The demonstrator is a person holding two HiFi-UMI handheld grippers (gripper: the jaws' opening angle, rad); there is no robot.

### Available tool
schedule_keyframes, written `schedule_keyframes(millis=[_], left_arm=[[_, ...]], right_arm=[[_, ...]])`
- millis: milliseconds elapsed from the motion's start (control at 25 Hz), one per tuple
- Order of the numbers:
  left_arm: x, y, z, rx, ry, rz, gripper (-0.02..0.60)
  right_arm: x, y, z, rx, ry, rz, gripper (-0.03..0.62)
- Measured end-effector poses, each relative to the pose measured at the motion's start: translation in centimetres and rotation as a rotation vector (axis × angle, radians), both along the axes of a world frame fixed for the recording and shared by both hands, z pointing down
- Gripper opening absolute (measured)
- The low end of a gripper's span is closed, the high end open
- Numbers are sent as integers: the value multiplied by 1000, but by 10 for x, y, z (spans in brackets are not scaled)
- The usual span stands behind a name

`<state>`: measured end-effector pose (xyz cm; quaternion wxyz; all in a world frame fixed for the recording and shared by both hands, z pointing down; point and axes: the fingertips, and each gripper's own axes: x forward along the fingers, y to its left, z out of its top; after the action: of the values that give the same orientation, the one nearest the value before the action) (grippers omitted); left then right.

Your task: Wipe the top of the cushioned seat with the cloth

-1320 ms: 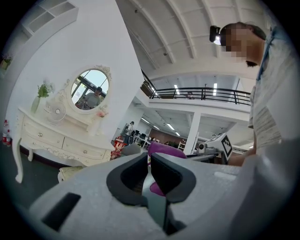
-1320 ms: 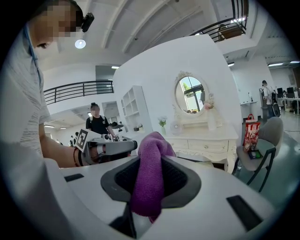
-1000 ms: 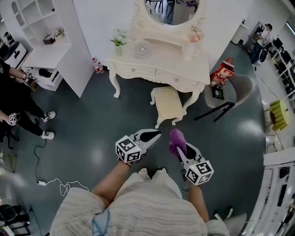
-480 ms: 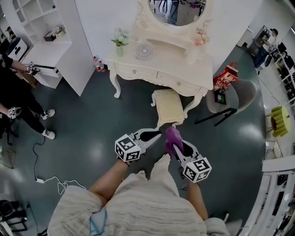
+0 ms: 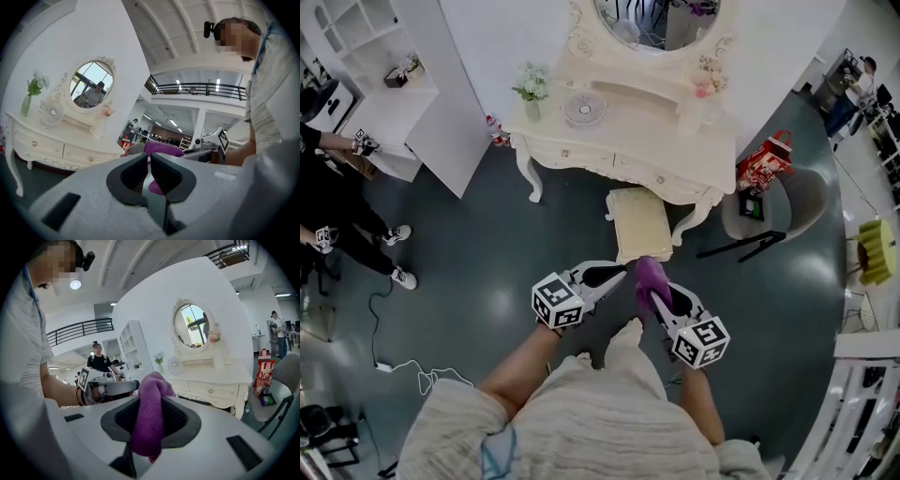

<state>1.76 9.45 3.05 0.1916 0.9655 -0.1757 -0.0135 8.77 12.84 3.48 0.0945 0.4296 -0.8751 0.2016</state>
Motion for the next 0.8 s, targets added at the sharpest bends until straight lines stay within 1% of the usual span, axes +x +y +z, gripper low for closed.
schedule_keyframes(millis=[160, 360, 440, 560, 680, 800], left_arm=[[13, -31, 6, -12, -19, -32, 15], [32, -71, 15, -22, -34, -71, 15], [39, -85, 19, -25, -33, -86, 15], [45, -110, 29, -42, -16, -131, 20], [52, -135, 43, -64, -1, -173, 57], [61, -153, 58, -70, 12, -172, 127]], right_arm=[[19, -34, 2, -5, -2, -20, 100], [33, -76, 10, -14, 10, -86, 100], [35, -91, 14, -13, 19, -115, 100], [39, -113, 21, -14, 19, -157, 100], [47, -135, 32, -29, 8, -184, 100], [57, -156, 52, -51, 21, -188, 100]])
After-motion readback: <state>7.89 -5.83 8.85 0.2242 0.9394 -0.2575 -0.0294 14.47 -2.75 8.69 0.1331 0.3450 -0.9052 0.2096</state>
